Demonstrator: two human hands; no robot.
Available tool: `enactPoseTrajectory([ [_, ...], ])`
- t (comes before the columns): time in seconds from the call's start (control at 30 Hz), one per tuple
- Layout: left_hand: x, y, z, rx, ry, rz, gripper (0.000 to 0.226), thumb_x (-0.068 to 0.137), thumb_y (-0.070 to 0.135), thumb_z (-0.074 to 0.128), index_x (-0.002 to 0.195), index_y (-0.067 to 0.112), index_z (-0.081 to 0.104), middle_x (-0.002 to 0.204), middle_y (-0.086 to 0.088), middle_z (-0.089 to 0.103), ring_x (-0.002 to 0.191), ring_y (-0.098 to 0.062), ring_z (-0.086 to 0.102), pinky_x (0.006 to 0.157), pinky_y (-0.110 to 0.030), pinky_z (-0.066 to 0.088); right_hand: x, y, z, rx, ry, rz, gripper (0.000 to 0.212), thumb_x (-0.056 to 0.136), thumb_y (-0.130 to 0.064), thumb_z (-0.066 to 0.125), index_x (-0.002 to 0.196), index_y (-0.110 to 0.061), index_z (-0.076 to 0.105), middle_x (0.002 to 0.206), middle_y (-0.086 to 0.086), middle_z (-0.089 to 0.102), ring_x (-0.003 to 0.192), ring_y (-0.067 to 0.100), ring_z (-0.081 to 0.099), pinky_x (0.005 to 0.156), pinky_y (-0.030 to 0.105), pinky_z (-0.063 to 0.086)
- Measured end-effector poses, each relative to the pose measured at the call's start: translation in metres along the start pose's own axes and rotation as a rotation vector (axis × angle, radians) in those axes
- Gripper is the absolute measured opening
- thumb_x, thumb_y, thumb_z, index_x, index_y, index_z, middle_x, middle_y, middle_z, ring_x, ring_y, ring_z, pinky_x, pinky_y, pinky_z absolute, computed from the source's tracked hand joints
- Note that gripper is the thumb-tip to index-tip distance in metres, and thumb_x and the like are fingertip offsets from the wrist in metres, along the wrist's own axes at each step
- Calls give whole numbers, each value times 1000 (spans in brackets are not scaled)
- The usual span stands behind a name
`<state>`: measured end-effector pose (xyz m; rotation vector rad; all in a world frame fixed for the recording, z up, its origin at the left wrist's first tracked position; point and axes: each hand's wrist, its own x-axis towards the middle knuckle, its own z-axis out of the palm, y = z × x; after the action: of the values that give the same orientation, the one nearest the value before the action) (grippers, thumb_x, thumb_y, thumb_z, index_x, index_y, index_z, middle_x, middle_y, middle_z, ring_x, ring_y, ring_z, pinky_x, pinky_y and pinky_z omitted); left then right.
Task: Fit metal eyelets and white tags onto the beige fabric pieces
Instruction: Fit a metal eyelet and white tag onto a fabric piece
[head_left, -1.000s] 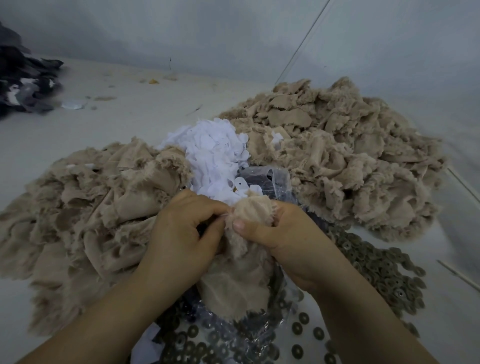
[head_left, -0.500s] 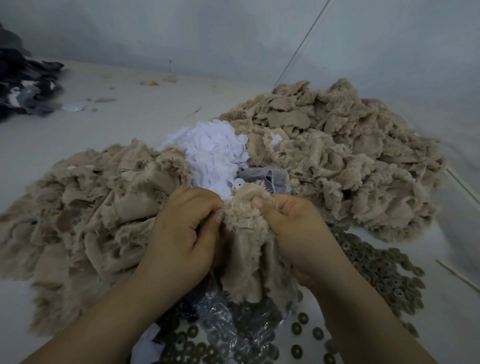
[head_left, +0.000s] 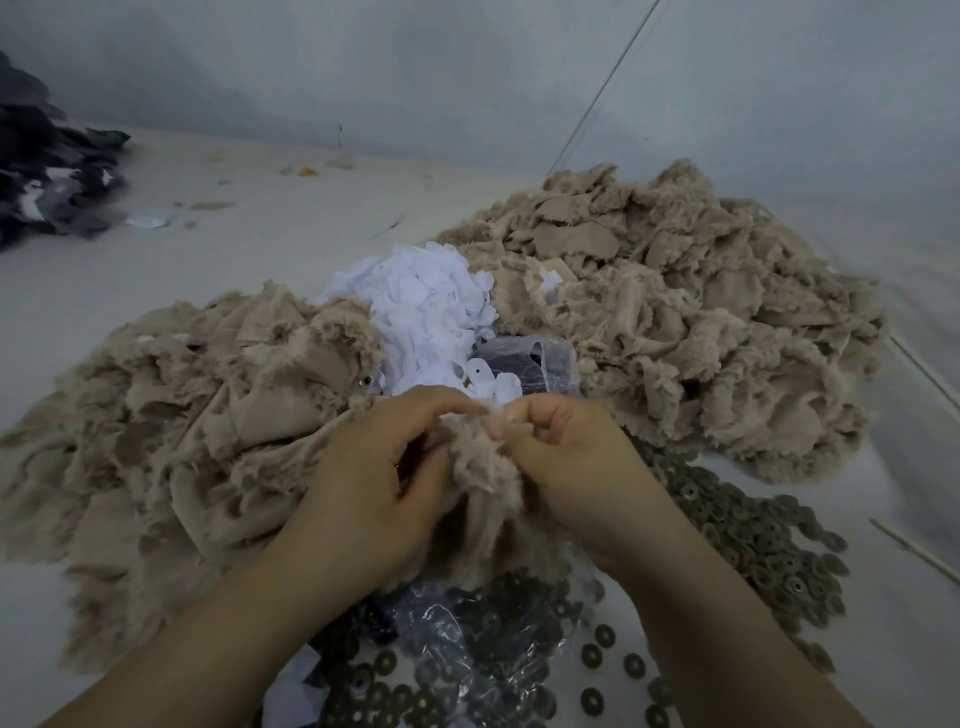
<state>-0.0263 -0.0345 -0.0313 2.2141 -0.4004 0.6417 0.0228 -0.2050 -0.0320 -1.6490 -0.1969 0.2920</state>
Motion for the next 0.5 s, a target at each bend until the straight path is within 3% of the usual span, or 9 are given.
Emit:
enactPoseTrajectory([
  [0.07,1,2,0,12,-40,3,38,83,8,61,115,27,69,95,29,63,87,12,59,73,0,40,-1,0,3,21,-25,-9,18,92,-16,69,81,-1,67,74,26,69,63,29,60,62,47,53],
  [0.17,0,1,-1,30,-61,-17,29,79,6,61,97,23,77,86,30,64,83,9,61,69,-3,43,0,-3,-3,-69,58,-36,24,95,-19,64,72,-11,69,52,10,59,41,13,47,44,21,40],
  [0.27,-2,-2,-2,-5,11,-161,18,87,11,65,73,21,71,62,16,63,62,1,60,55,-8,41,3,-3,-10,-122,116,-59,45,97,-37,59,86,6,63,63,22,51,54,19,43,54,31,42],
  [0.37,-1,-4,-1,-83,124,-314,22,89,9,67,69,19,67,56,4,62,44,-4,50,43,-10,34,0,-6,-11,-77,-102,17,81,76,-67,69,92,12,58,78,30,59,67,26,51,74,45,54],
  [0.43,0,-2,-1,-93,149,-332,19,89,9,66,71,16,66,57,-1,62,43,-5,47,42,-13,34,-4,-6,-9,-69,-307,109,62,71,-56,80,91,2,69,92,24,71,81,36,68,89,50,56],
  [0.5,1,-1,-2,-106,123,-319,20,91,8,62,72,13,62,55,0,57,43,-6,44,42,-15,33,-3,-3,-6,41,-337,131,32,80,-33,78,98,-8,75,101,16,75,96,33,72,93,51,55],
])
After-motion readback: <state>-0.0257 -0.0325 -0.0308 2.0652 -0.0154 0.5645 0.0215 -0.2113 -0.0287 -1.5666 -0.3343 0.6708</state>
